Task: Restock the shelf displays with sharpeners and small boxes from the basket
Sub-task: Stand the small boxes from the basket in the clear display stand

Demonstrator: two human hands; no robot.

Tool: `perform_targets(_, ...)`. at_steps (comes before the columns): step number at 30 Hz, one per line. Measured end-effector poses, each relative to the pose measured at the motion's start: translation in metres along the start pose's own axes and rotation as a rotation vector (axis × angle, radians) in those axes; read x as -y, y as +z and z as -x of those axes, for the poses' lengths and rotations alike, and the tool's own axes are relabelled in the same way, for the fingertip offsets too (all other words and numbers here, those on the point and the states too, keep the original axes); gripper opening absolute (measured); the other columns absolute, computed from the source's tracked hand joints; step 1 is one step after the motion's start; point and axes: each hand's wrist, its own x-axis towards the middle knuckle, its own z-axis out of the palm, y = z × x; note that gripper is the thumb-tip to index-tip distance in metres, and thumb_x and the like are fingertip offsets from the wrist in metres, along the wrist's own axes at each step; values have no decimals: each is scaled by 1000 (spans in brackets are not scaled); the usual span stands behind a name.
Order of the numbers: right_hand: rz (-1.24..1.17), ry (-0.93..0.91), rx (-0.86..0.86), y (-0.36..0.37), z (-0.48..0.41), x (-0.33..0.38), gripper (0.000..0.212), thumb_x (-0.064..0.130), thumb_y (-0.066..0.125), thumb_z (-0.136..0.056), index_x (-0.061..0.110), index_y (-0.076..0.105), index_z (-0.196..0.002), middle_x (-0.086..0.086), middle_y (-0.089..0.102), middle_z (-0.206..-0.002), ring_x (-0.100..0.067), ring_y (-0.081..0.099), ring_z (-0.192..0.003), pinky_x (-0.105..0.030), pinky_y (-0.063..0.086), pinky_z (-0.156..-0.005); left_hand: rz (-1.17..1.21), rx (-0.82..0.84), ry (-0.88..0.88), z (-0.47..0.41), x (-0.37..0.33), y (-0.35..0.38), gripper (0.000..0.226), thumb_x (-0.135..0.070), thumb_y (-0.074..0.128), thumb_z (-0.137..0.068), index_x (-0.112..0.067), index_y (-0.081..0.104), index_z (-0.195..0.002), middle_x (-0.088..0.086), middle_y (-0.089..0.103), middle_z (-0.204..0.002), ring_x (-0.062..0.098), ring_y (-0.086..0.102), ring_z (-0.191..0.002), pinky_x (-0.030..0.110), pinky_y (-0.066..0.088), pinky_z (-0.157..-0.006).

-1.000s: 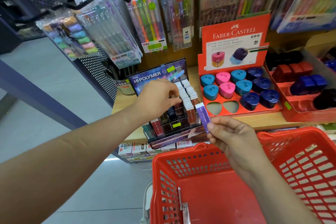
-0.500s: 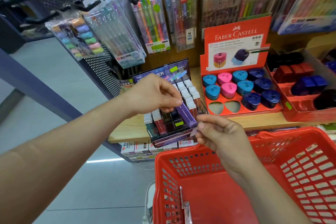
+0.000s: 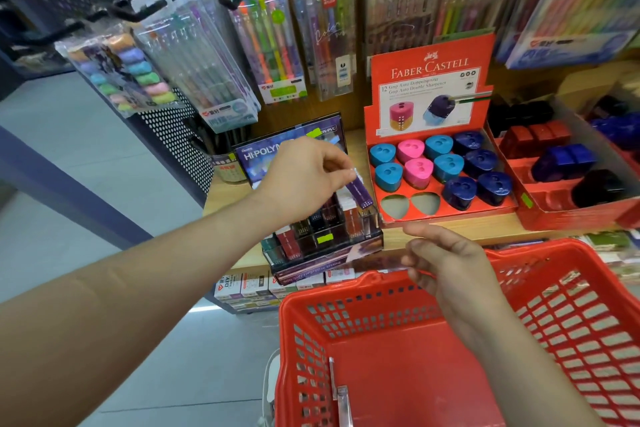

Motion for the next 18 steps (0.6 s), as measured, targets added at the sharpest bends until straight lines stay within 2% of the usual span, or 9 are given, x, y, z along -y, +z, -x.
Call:
perform_targets(3,3,6,4,-1,-1,0,22,-5,54,-92,9,70,-95,-8,57,-73,-12,58,-61,-19,48,-53,-60,11,24,-3,-2,1,13,-26,68,-88,-18,75,-96,-6,71,-88,5,64,-82,24,53,-81)
perform_targets(6,5,12,3,-2,-3,0,23,-5,53,-93,10,70,-95,-7,58,-73,-12,58,-62,-19,48,-53,-45,-22,33,-5,2,-3,10,-25,69,-87,-19,76,-93,-10,70,-84,3,64,-81,23,54,-81)
perform_targets(9,-1,25,4,-3,-4,-2,23,-6,53,-92,9,70,-96,-7,58,-72,-12,58,-61,-19,47,-53,-7,-79,11,-9,5,-10,7,-25,69,-87,-21,75,-89,-18,66,-77,-3,61,-73,13,50,-70)
perform_targets(12,5,37,-1,-6,-5,-5,22,-6,53,-92,8,69,-96,-10,58,-73,-13,58,-62,-20,46,-52,20,-113,-33,-14,11,-28,4,-22,71,-85,-20,74,-85,-15,66,-73,-4,58,-64,6,44,-61)
perform_targets(15,19,42,-7,-8,-6,-9,21,-6,52,-92,6,69,-98,-10,60,-73,-14,58,-64,-23,46,-55,-46,-64,-56,-12,23,-43,5,-19,72,-84,-14,74,-83,-10,66,-73,0,57,-64,10,44,-61)
perform_targets(18,25,49,-9,-9,-8,-12,22,-6,52,-92,6,70,-98,-9,62,-73,-15,58,-64,-26,46,-57,-194,30,-46,-2,34,-38,5,-22,72,-84,-18,73,-81,-15,64,-72,-3,57,-67,4,41,-62)
